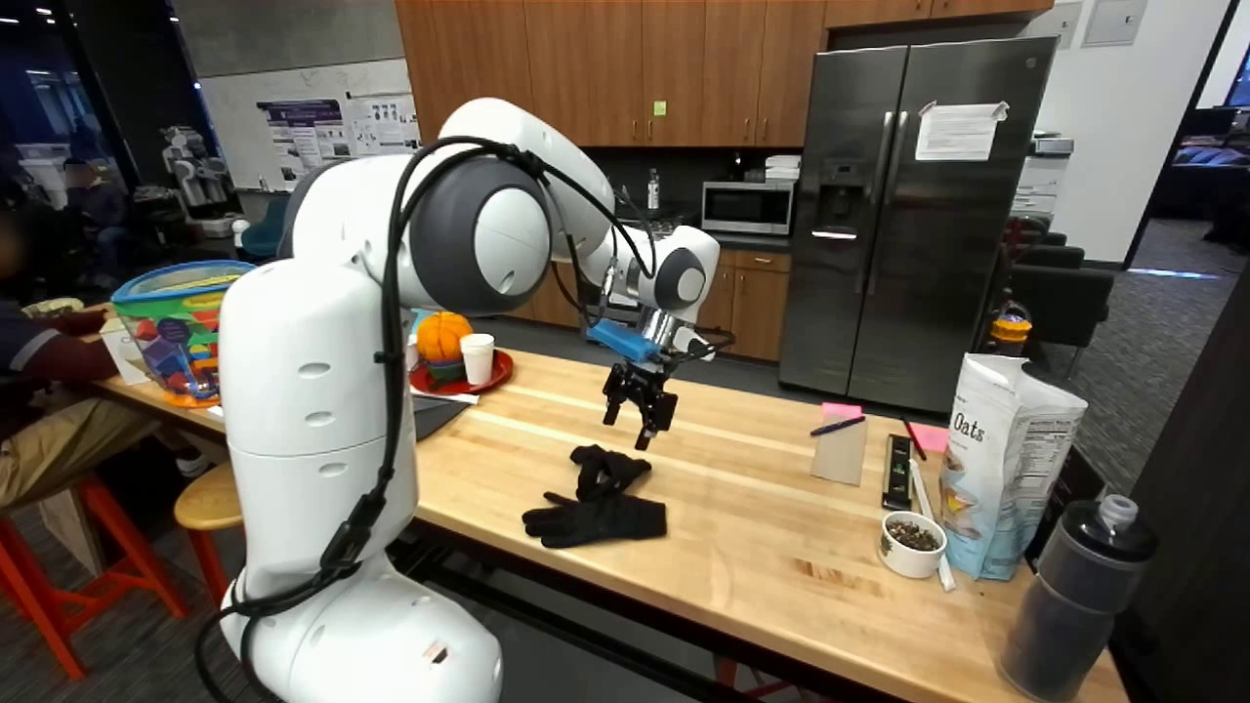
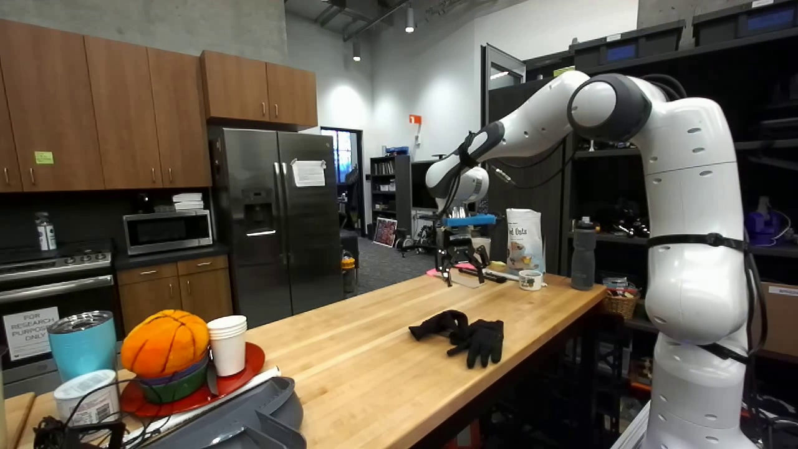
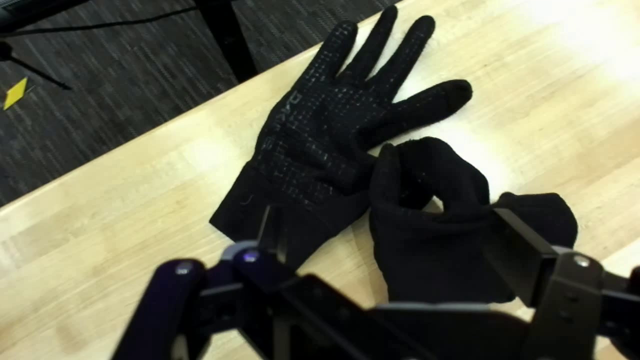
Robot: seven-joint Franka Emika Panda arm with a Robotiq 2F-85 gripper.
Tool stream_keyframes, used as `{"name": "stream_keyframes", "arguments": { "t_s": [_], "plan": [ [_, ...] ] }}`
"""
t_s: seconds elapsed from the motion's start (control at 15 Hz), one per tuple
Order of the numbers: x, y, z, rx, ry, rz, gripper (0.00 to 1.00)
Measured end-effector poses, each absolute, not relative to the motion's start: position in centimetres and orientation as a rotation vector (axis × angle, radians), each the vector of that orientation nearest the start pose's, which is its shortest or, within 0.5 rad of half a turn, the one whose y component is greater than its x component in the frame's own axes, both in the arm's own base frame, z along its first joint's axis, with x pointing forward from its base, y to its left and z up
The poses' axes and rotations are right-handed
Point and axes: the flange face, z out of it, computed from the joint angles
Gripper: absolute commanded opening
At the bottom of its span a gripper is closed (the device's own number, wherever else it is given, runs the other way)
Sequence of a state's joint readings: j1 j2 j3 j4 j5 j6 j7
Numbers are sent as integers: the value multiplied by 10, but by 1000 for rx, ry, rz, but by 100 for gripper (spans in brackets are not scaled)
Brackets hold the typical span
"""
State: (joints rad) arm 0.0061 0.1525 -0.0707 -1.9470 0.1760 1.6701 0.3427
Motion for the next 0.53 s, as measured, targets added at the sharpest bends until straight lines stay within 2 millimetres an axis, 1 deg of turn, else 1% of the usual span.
{"name": "stream_keyframes", "arguments": {
  "t_s": [0.33, 0.53],
  "plan": [
    [531, 10, 376, -3081, 510, 626, 100],
    [529, 22, 375, -3154, 357, 533, 100]
  ]
}}
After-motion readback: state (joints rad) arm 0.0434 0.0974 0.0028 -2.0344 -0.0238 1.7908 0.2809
